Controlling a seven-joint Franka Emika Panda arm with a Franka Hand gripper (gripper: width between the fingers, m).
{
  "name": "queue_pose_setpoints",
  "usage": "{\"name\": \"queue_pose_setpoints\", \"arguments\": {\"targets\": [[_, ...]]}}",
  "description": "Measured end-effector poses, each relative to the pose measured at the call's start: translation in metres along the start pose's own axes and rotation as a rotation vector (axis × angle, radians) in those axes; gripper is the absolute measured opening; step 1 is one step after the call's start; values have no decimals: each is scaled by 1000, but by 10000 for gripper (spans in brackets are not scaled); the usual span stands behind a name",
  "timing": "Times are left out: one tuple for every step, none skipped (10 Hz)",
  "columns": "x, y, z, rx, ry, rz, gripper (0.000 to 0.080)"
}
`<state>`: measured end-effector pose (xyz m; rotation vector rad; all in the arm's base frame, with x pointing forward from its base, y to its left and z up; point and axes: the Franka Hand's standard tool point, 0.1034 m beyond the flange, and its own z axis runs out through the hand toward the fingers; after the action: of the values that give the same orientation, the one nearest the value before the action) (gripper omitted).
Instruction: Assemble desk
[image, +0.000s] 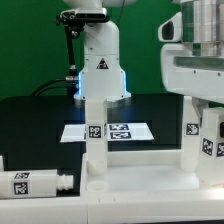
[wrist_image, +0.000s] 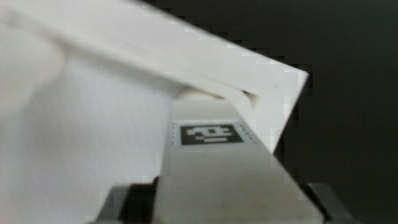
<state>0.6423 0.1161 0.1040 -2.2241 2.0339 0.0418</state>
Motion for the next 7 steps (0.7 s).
{"name": "queue_pose_setpoints", "arguments": {"targets": [[0, 0, 0, 1, 2, 15, 290], [0, 0, 0, -1, 2, -22, 290], [1, 1, 0, -6, 2, -85, 290], [2, 1, -2, -17, 4, -329, 369], [-2, -1, -7, -8, -1, -579, 369], [-6, 1, -6, -9, -7, -644, 503], [-3, 2, -5, -12, -6, -702, 618]]}}
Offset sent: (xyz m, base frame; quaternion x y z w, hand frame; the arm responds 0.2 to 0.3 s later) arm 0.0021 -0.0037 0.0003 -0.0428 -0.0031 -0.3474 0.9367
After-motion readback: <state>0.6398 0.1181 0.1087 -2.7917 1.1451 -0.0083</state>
